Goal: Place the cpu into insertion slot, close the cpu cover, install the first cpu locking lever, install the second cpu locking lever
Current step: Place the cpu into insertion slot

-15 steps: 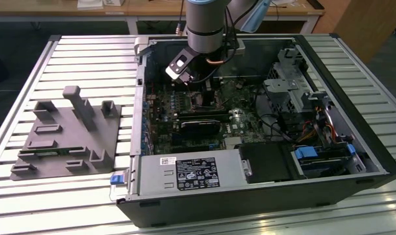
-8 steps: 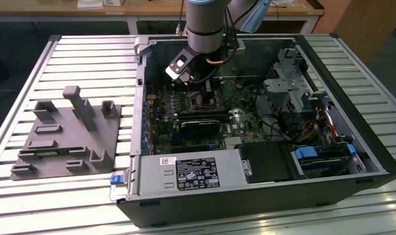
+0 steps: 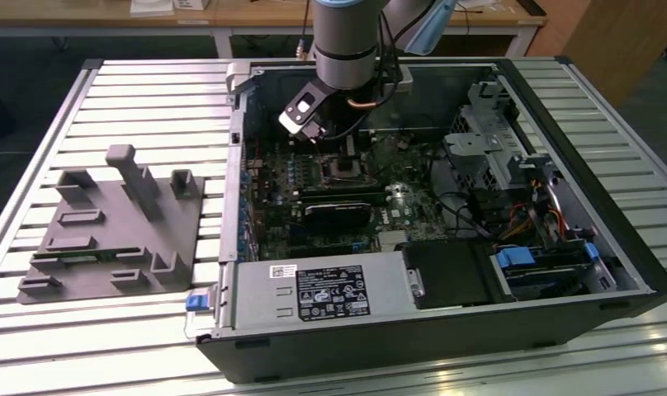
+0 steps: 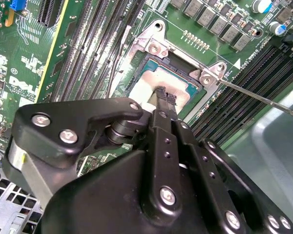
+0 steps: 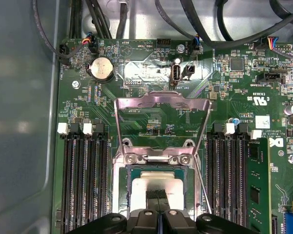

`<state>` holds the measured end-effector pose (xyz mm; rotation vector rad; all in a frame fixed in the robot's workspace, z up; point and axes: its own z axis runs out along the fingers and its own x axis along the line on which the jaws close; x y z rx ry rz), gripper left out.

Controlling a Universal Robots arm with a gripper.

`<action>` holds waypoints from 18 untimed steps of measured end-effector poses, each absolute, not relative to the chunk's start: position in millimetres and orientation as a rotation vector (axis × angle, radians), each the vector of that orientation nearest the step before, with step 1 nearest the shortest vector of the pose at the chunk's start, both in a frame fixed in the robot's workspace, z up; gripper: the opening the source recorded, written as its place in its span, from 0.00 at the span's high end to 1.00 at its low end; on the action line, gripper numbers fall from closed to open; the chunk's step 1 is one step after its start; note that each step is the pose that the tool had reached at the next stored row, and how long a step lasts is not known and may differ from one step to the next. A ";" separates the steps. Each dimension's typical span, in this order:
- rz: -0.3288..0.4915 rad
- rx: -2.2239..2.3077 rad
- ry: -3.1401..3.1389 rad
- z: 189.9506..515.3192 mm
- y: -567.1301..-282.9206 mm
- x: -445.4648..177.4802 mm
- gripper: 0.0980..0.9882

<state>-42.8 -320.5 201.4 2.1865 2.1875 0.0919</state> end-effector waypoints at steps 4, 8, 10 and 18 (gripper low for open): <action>0.092 2.187 2.187 201.5 -320.5 -42.8 0.99; 0.092 2.187 2.187 200.2 -320.5 -42.8 0.99; 0.091 2.187 2.186 199.7 -320.6 -42.9 0.99; 0.091 2.187 2.186 199.0 -320.5 -42.8 0.99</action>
